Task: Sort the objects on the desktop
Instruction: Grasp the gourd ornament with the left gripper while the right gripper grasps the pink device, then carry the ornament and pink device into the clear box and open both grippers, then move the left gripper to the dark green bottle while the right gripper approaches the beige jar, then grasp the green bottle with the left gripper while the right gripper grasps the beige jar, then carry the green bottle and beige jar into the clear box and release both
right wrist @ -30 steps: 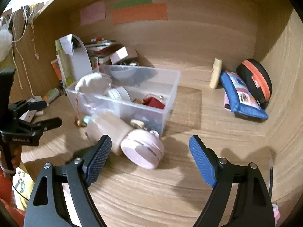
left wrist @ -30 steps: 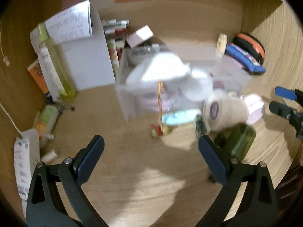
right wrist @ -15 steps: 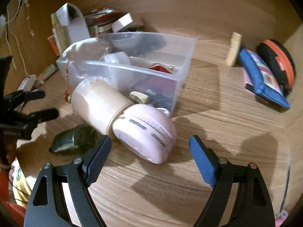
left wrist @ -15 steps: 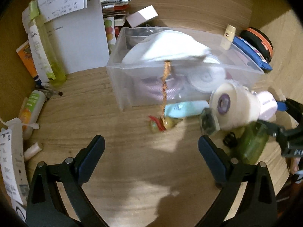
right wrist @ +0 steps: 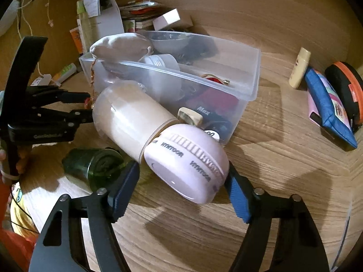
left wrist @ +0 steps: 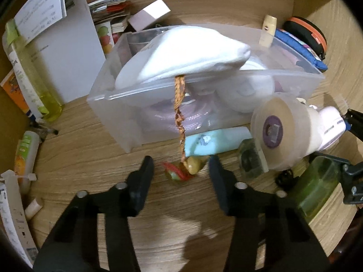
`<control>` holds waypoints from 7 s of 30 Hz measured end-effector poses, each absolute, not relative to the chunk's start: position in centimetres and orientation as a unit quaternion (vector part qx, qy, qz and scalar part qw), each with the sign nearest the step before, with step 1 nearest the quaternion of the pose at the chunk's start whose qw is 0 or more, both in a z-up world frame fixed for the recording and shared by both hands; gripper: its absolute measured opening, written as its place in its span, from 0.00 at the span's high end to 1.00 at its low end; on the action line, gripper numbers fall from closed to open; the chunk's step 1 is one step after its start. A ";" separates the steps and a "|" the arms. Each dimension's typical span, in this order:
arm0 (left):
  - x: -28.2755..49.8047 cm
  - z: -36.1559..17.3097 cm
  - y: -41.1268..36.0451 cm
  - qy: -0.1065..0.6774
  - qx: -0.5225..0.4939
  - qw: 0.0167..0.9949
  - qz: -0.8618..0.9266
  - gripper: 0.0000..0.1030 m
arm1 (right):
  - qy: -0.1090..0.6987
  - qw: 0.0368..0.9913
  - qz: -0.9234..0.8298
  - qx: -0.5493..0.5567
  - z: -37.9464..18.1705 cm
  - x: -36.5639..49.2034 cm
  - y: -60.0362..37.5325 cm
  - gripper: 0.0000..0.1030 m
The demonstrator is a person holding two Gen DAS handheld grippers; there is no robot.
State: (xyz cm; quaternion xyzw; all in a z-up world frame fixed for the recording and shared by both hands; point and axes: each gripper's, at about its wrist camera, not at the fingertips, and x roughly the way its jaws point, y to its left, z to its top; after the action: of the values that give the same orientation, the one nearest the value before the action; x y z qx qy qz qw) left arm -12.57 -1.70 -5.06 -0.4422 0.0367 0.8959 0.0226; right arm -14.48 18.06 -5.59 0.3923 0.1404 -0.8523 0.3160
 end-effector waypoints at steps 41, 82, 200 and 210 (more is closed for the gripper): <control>-9.5 2.7 -4.7 -0.039 -0.340 0.038 0.939 0.72 | 0.056 0.313 -0.903 0.288 3.3 -13.9 20.0 0.39; -16.6 0.1 -4.0 0.004 -0.341 0.023 0.940 0.55 | 0.076 0.295 -0.886 0.349 -0.9 -20.7 15.3 0.39; -7.7 0.8 -3.8 -0.093 -0.341 0.065 0.933 0.38 | -0.017 0.284 -0.880 0.381 -2.0 -13.0 17.0 0.35; -9.9 2.5 -3.7 -0.092 -0.330 0.072 0.937 0.38 | -0.023 0.304 -0.890 0.338 1.0 -12.8 17.9 0.35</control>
State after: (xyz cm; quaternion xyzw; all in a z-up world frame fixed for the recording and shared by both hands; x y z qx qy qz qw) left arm -9.91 -3.66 2.51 -0.3296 -0.0924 0.9368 0.0716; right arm -12.82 17.91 1.02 0.3382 -0.0229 -0.8905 0.3035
